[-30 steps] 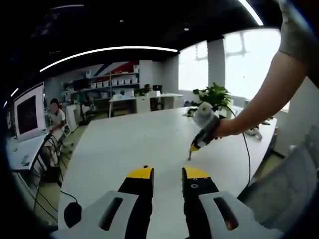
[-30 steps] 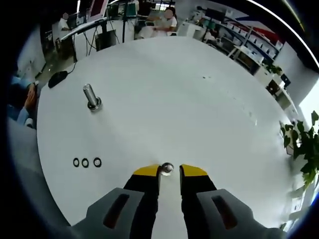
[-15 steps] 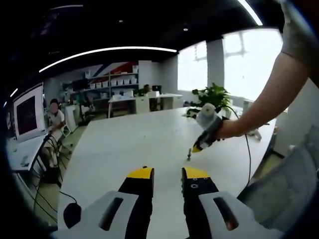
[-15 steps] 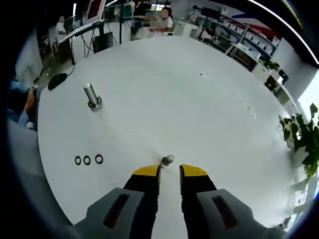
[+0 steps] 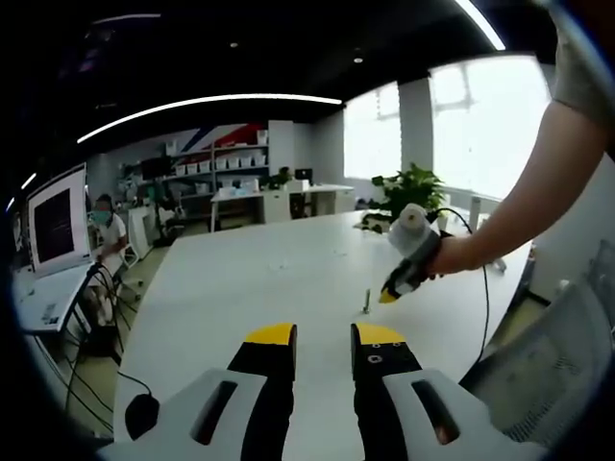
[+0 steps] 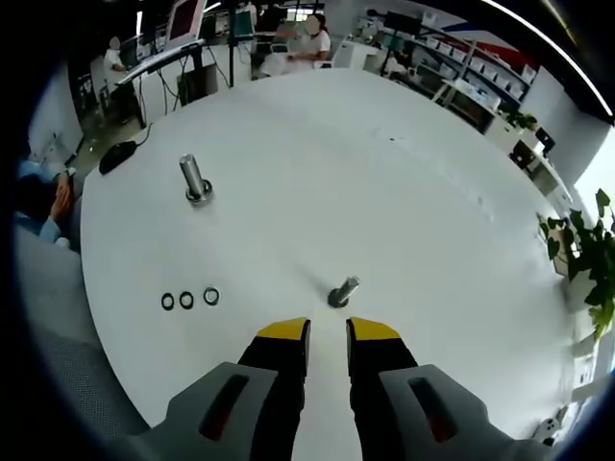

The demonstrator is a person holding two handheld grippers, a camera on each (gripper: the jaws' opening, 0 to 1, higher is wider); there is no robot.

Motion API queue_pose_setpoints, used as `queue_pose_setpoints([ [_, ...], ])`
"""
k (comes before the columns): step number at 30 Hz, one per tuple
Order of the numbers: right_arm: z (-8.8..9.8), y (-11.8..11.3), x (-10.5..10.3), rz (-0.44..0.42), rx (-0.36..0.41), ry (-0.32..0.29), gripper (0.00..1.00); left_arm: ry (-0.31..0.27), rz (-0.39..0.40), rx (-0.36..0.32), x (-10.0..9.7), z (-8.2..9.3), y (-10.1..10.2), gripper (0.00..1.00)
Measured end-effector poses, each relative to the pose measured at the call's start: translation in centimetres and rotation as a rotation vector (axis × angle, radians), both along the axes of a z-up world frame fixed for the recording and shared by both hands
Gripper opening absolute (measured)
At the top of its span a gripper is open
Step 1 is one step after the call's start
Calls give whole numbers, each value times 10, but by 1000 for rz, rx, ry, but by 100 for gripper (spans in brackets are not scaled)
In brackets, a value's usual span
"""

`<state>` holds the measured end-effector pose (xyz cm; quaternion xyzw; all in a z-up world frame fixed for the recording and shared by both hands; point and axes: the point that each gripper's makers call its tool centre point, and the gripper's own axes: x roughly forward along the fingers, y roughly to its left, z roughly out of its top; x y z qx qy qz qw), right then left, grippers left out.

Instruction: Place the washer onto the threaded stud by aligning its center hole with the stud, sliding it down to the base, and recovering from edge contact or off-axis alignment until the washer reaches the visible bottom stop.

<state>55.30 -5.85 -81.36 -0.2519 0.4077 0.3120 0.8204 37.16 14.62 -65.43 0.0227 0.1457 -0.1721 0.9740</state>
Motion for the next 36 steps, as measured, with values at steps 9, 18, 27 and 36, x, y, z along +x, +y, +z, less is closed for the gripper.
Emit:
queue_pose_setpoints([
  [9,1,4,-6,-49,40,-1,17,-8,3,1,1,2,0,21],
  [18,-11,13,-23,-23,30,38,17,-19,17,-5,0,5,3,21],
  [27,-11,34,-23,-6,53,39,17,-18,24,1,0,4,5,21],
  [36,-19,42,-28,-5,64,55,17,-9,16,3,0,2,3,21],
])
